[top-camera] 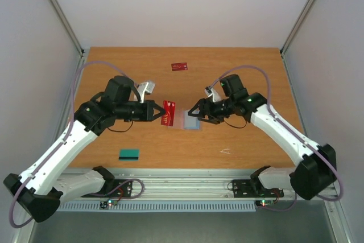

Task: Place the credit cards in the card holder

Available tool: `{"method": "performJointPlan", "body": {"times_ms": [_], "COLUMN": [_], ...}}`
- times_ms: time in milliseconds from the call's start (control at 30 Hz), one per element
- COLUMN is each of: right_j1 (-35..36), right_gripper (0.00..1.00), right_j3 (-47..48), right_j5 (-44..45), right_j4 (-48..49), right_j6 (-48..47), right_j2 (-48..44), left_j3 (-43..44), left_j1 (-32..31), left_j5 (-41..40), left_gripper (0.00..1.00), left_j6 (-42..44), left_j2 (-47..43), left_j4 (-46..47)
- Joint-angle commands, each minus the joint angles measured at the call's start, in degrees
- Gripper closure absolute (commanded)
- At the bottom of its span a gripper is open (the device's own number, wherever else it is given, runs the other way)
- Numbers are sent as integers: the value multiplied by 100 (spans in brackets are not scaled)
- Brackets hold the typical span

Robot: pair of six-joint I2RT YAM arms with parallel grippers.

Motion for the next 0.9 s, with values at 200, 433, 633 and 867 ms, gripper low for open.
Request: {"method": "performJointPlan", "body": {"times_ms": [200, 433, 633, 867], "right_j1": [-36, -37, -37, -37], "right_gripper": [33, 33, 33, 33], "right_j3": [131, 525, 714, 833], "right_j5": [1371, 1488, 1427, 1599], "right_j4": [-182, -50, 147, 109], "right_j6": [-335, -487, -540, -568], "right_j2": [1588, 2596, 3126, 3409], "left_j3": [-337, -32, 301, 301], "left_j1": [92, 378, 495, 681], "left_j5": [-1192, -578, -472, -285], "left_gripper": [100, 100, 100, 100], "left_j6": [932, 1052, 1419, 1595], "left_j2": [1071, 2422, 3062, 3371], "left_j4": [-394, 100, 44, 130]}}
